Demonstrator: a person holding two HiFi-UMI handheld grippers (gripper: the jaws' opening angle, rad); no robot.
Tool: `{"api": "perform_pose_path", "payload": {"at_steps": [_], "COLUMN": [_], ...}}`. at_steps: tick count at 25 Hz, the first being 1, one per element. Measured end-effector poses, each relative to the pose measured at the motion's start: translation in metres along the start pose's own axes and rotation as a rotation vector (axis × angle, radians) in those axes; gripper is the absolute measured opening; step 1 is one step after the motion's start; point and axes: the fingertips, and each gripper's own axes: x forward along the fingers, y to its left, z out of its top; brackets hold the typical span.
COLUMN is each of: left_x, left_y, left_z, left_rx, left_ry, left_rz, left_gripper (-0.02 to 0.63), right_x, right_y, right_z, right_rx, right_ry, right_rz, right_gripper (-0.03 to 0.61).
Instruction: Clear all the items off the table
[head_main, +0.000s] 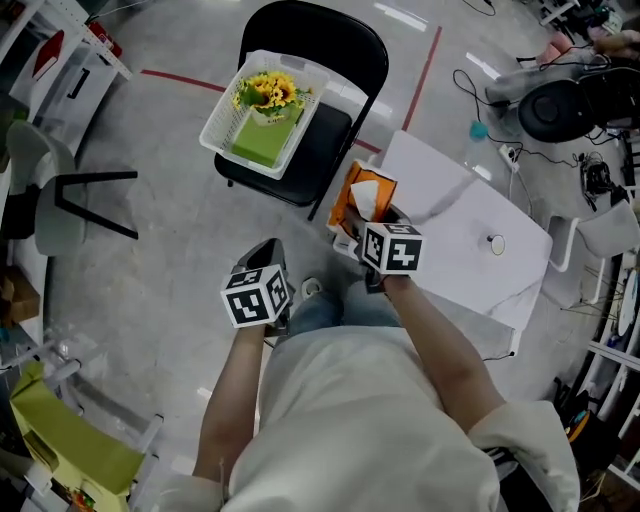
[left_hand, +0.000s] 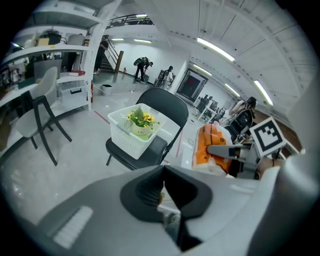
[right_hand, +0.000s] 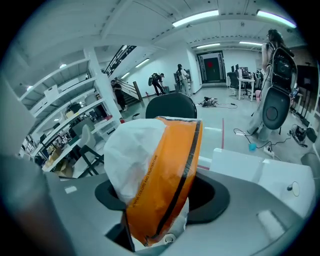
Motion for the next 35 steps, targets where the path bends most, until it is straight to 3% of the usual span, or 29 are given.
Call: {"api": "perform_pose_path", "payload": {"at_steps": [17,35], "left_x": [0.003,0.044], "left_y": [0.031,0.079], "left_z": [0.013,0.094], "left_rx": [-0.087,-0.154], "left_ry": [-0.027,-0.010], "left_rz": [0.072,0.099], "left_gripper": [0.009,0.009], "right_x": [0.041,0.137], "right_y": [0.043,0.103], "right_z": [0.041,0.109], "right_rx": [-0.091,-0.228], "right_ry": [0.017,0.108], "right_rz": [0.117,0.219], "right_gripper": [0.298,0.298]}}
